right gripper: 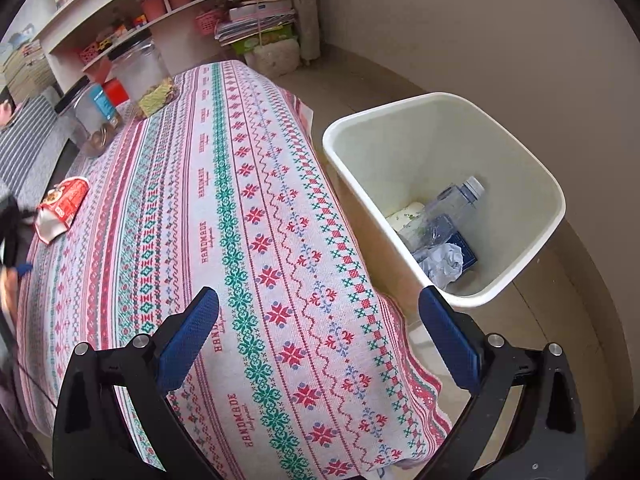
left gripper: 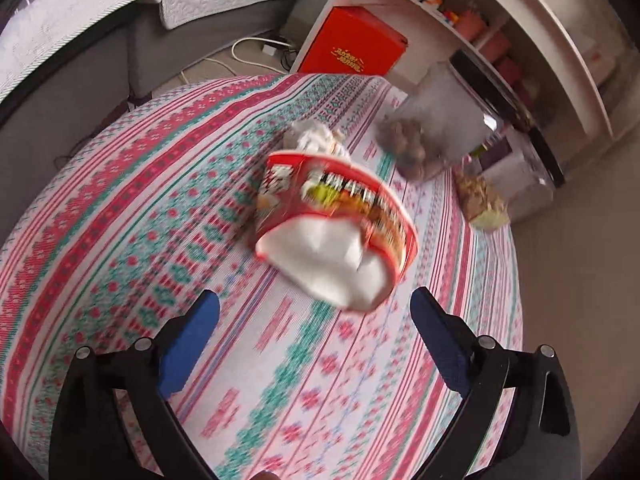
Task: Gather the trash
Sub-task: 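Grasp the red noodle cup with the left tool while the right tool grasps the crumpled tissue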
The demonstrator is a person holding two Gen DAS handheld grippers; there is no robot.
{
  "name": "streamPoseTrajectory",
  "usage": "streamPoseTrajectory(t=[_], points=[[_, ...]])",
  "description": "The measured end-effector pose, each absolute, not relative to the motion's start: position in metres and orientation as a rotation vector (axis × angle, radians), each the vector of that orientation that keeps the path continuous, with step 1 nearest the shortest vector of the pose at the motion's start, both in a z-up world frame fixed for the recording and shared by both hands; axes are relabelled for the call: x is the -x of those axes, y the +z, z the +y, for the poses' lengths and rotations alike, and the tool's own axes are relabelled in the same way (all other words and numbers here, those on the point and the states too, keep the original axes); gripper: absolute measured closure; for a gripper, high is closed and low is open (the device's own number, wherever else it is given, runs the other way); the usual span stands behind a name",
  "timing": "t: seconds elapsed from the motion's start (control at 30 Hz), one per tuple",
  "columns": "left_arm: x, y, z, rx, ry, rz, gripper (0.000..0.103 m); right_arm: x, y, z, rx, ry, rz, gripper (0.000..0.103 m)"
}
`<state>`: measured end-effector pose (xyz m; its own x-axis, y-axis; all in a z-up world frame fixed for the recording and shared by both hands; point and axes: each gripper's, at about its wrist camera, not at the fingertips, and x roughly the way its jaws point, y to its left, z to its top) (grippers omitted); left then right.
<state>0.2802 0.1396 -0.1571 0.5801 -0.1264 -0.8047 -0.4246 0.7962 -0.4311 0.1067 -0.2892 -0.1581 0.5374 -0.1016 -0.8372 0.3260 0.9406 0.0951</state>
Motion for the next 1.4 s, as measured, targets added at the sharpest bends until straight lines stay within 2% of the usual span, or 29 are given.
streamPoseTrajectory(t=[0.1,0.33,0.53,0.8,0.93,1.1,1.4], points=[[-0.302,-0.157,0.14,0.689,0.234,0.934,0.007,-0.11,-0.159,-0.295,-0.253,-0.268,0.981,0.007],[-0.347,-0.192,0.15,0.854,0.278,1.062,0.007,-0.12,-0.167,-0.307,-0.265,-0.284,1.004,0.007],[-0.345,-0.189,0.117,0.626,0.086,1.074,0.012,-0.122,-0.174,-0.306,-0.284,-0.27,1.017,0.007],[-0.269,-0.185,0.076,0.433,-0.146,1.112,0.013,-0.117,-0.166,-0.292,-0.277,-0.234,0.996,0.007],[-0.225,-0.179,0.079,0.364,-0.152,1.098,0.013,-0.123,-0.158,-0.277,-0.256,-0.202,0.979,0.007],[-0.179,-0.171,0.116,0.314,-0.085,1.078,0.013,-0.151,-0.145,-0.224,-0.162,-0.109,0.965,0.007],[-0.141,-0.156,0.196,0.343,0.068,1.005,0.014,-0.249,-0.116,-0.057,0.07,0.151,0.848,0.007]])
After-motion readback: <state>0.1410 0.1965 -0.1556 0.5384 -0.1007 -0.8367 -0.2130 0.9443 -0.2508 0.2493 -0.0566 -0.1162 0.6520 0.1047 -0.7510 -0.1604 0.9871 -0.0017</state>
